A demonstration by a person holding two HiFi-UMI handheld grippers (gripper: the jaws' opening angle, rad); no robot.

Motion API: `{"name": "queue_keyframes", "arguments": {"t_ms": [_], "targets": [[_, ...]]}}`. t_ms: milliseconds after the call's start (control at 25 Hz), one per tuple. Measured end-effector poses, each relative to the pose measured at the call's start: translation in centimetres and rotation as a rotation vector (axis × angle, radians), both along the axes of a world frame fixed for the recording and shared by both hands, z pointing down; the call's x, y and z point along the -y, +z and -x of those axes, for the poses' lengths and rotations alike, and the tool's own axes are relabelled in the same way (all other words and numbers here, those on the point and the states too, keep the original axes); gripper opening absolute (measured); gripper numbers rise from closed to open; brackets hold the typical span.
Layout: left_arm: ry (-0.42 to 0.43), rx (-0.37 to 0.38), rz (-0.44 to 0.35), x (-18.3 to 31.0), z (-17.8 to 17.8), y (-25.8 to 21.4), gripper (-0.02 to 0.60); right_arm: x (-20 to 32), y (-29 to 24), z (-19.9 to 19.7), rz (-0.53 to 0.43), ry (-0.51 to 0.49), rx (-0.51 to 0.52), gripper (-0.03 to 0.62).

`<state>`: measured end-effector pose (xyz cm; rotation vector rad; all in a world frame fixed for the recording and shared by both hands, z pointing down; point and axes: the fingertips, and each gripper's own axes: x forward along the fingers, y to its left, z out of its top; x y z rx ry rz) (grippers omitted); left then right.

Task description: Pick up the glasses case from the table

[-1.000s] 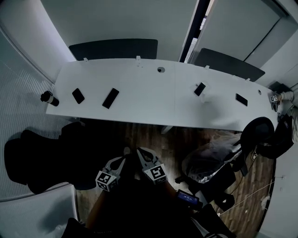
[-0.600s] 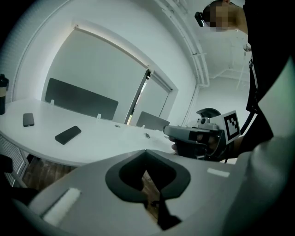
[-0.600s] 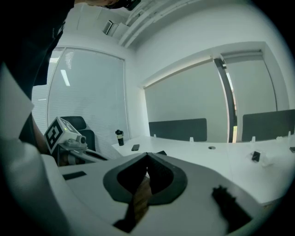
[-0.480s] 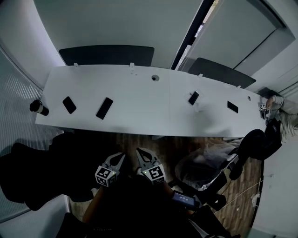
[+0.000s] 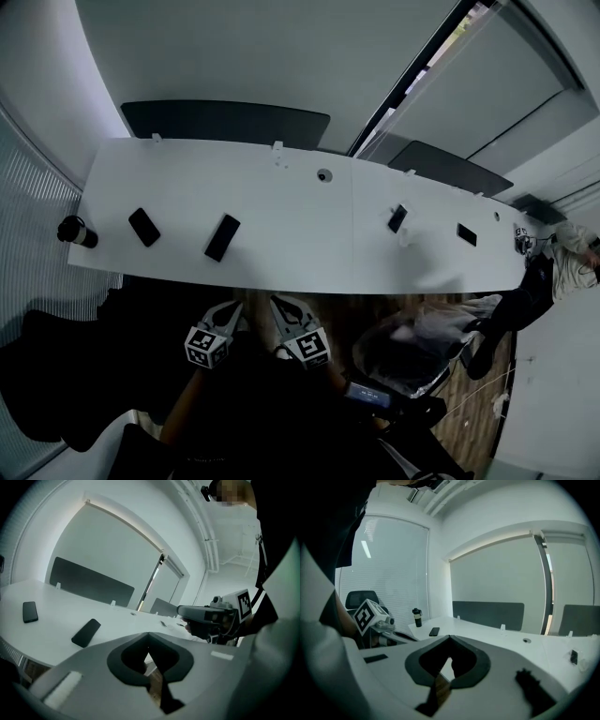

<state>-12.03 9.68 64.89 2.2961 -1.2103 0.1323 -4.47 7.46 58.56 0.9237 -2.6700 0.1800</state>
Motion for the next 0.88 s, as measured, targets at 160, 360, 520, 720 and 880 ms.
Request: {"name": "queue_keyframes", "arguments": {"t_ms": [160, 360, 520, 720, 880], "targets": [[-0.009, 0.001, 0.011, 1.7, 3.8, 0.8, 0.008, 1.3, 0.7, 3.1, 0.017, -0.001, -0.001, 0.002], [-0.019, 0.021, 0.02, 4.1, 6.5, 1.8, 0.008, 2.6, 0.1, 5.4, -0.012, -0.062, -0.03, 0.002], [-0.051, 0.036, 0.033, 6.0, 7.2, 2.2, 0.008, 4.5, 0.3, 5.4, 0.007, -0.06, -0.038, 0.003], [-0.085, 0.072, 0.072, 8.9, 7.2, 4.1, 0.008, 7.0, 0.6, 4.8, 0.015, -0.063, -0.02, 0.003], [-0.121, 0.195, 0.129, 11.9, 7.4, 6.1, 0.008, 10.3, 1.1, 3.6, 0.004, -0.093, -0.032, 0.002]]}}
